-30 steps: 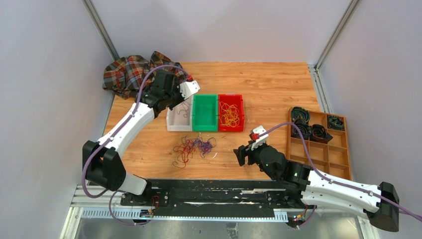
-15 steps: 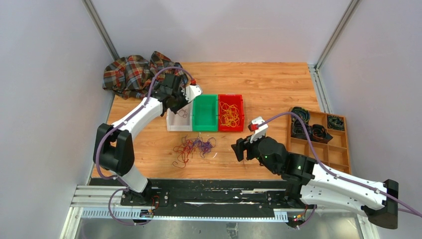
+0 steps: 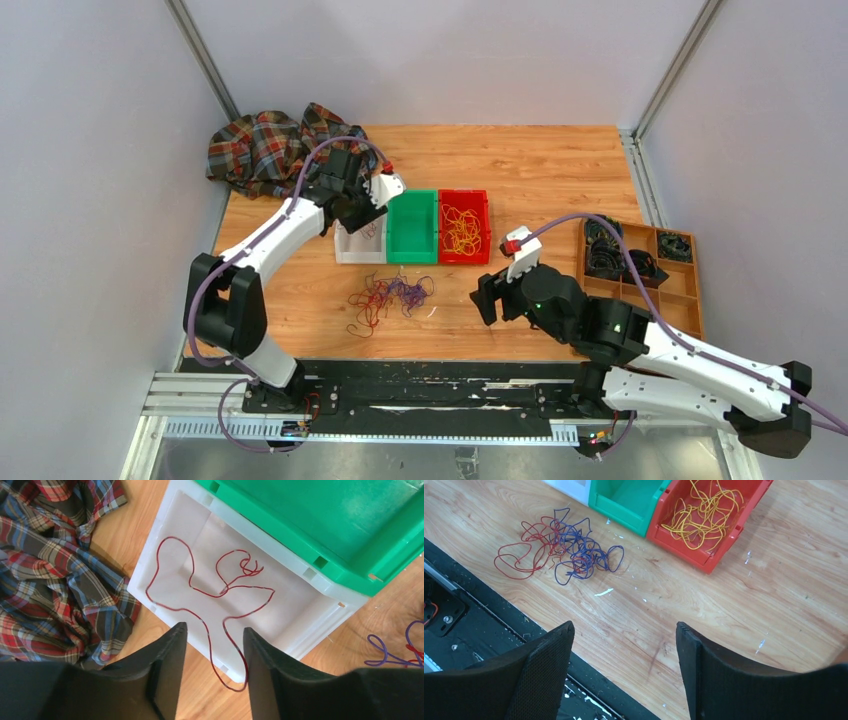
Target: Untangle the cables
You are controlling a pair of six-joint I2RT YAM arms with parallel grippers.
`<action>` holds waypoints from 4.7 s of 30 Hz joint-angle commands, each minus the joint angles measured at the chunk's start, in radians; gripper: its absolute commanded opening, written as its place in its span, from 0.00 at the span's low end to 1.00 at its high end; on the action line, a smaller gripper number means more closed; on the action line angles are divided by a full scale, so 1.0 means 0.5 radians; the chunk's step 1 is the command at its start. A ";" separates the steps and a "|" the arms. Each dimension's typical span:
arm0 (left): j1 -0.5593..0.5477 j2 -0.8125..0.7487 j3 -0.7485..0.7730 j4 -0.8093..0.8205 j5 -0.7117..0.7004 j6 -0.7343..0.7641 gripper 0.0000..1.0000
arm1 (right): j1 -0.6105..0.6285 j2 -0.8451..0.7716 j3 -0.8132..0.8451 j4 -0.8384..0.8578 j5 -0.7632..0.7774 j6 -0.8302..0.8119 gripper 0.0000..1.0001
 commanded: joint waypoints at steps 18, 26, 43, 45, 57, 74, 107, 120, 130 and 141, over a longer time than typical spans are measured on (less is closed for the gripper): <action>0.016 -0.171 0.091 -0.218 0.174 0.091 0.72 | 0.021 -0.037 0.001 0.006 0.102 0.019 0.74; 0.022 -0.293 0.198 -0.534 0.432 0.064 0.98 | 0.021 0.013 -0.085 0.126 0.120 0.007 0.82; 0.285 -0.437 0.596 -0.454 0.046 -0.344 0.98 | -0.150 0.563 0.041 0.748 0.203 -0.125 0.87; 0.300 -0.480 0.568 -0.401 0.020 -0.339 0.98 | -0.206 0.533 -0.045 0.834 0.175 -0.064 0.87; 0.344 -0.488 0.464 -0.224 0.038 -0.429 0.98 | -0.349 0.611 -0.083 0.876 -0.051 0.042 0.87; 0.392 -0.569 0.075 -0.392 0.376 -0.236 0.98 | -0.074 1.385 0.176 1.218 -0.288 -0.066 0.86; 0.275 -0.306 0.171 -0.545 0.475 -0.058 0.99 | -0.077 1.494 -0.423 1.345 -0.327 0.229 0.79; 0.165 0.003 0.158 -0.514 0.341 -0.178 0.77 | -0.074 0.959 -0.550 1.097 -0.202 0.267 0.77; 0.104 0.304 0.200 -0.376 0.063 -0.341 0.56 | -0.074 0.639 -0.596 0.974 -0.034 0.307 0.71; 0.048 0.542 0.354 -0.342 0.068 -0.475 0.08 | -0.075 0.533 -0.606 0.895 0.166 0.293 0.54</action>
